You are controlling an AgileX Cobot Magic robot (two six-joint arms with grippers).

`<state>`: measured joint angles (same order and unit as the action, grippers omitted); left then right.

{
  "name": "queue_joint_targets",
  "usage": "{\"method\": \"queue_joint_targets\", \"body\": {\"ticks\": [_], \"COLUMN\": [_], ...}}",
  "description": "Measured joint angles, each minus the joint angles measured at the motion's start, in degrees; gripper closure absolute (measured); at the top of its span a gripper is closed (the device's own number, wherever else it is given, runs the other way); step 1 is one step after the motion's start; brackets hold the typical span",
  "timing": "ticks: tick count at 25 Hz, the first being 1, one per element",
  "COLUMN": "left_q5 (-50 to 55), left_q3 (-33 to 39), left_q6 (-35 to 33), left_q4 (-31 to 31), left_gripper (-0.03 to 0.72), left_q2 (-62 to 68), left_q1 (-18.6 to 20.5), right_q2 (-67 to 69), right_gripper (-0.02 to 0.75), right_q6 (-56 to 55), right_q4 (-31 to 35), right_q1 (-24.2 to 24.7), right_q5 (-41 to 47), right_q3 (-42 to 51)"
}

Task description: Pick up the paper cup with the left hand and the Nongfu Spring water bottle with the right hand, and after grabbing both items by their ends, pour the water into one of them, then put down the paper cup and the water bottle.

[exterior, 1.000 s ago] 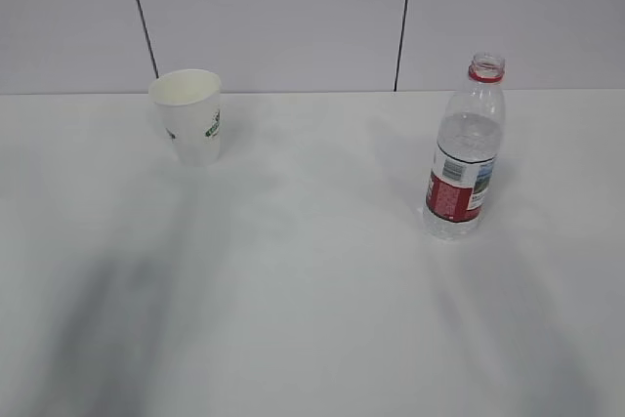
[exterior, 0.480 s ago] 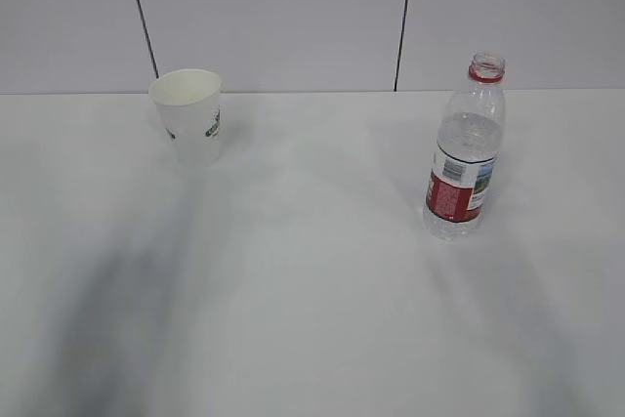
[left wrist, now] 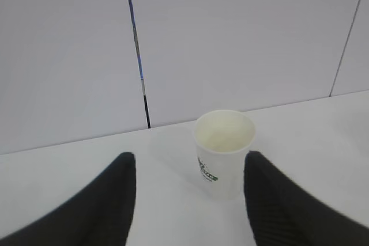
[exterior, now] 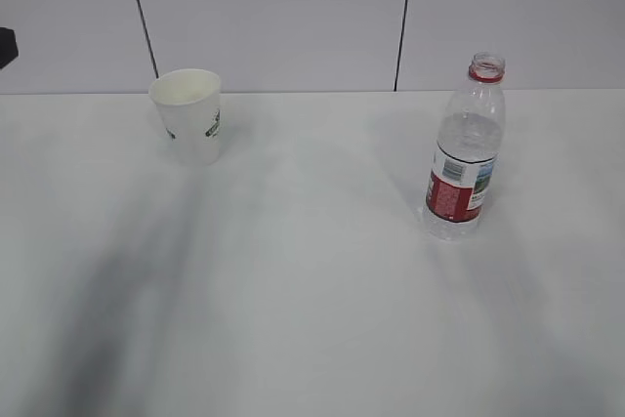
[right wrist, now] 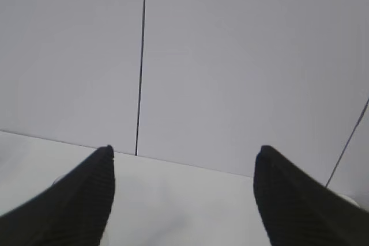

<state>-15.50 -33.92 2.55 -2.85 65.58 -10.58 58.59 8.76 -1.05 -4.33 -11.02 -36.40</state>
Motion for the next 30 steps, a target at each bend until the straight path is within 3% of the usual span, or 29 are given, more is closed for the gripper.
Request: {"method": "queue_joint_targets", "body": {"ticks": [13,21,30], "left_q5": [-6.56,-12.52,-18.52], "left_q3": [0.00,0.00,0.00], "left_q6": [0.00,2.08,2.51], "left_q4": [-0.08,-0.08,-3.82], "left_gripper": [0.244,0.244,0.244], "left_q2": [8.40,13.09,18.86], "left_q1": [0.00,0.00,0.00], "right_q2": [8.83,12.11,14.10], "right_gripper": [0.172,0.172,0.172], "right_q6": [-13.03,-16.23,-16.55], "right_q4": [-11.68,-12.26,-12.26], "right_q1": [0.00,0.00,0.00], "right_q5": [-8.04,-19.20,-22.35], "right_q3": [1.21,9.57,12.97]}}
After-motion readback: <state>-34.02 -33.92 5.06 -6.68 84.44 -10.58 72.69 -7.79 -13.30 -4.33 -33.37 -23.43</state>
